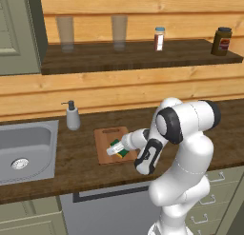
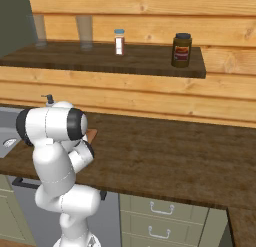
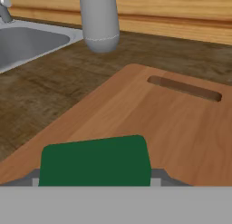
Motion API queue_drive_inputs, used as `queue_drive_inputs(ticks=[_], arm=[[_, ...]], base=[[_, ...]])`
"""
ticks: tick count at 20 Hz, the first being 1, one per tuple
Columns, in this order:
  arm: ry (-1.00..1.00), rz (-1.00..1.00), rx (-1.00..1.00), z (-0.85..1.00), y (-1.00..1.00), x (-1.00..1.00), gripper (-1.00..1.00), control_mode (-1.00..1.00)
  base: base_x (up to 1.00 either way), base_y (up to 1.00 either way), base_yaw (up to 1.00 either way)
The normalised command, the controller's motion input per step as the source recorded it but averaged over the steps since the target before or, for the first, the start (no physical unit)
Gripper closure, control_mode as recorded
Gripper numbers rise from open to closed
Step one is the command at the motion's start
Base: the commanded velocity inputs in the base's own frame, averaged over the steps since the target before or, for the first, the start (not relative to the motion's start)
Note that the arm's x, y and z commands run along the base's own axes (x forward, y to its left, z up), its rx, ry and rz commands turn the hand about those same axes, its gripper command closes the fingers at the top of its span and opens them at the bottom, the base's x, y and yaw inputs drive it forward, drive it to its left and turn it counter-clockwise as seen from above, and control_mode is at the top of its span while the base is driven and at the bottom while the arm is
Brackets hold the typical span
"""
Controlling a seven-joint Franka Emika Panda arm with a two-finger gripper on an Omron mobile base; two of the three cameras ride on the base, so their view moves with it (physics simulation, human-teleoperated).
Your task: Pick up the sponge from the counter and clean the cutting board by briefly scrubbing or pressing down on the cutting board. Once finished, release the sponge.
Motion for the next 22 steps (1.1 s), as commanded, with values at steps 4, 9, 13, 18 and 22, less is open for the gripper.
queue_drive_inputs(ticks=[4, 9, 13, 18, 22], arm=[[0.0, 0.04, -0.12, -0.23, -1.0, 0.33, 1.0, -1.0], [0.0, 0.09, -0.1, -0.34, -0.8, 0.11, 1.0, -1.0], [-0.01, 0.25, -0.03, -0.32, 0.0, -0.96, 1.0, -1.0], [0.0, 0.29, 0.0, -0.2, 0.0, -0.77, 1.0, -1.0], [0.0, 0.3, -0.01, -0.09, -0.01, -0.38, 1.0, -1.0]], base=[[0.0, 0.0, 0.0], [0.0, 0.0, 0.0], [0.0, 0.0, 0.0], [0.0, 0.0, 0.0], [0.0, 0.0, 0.0]])
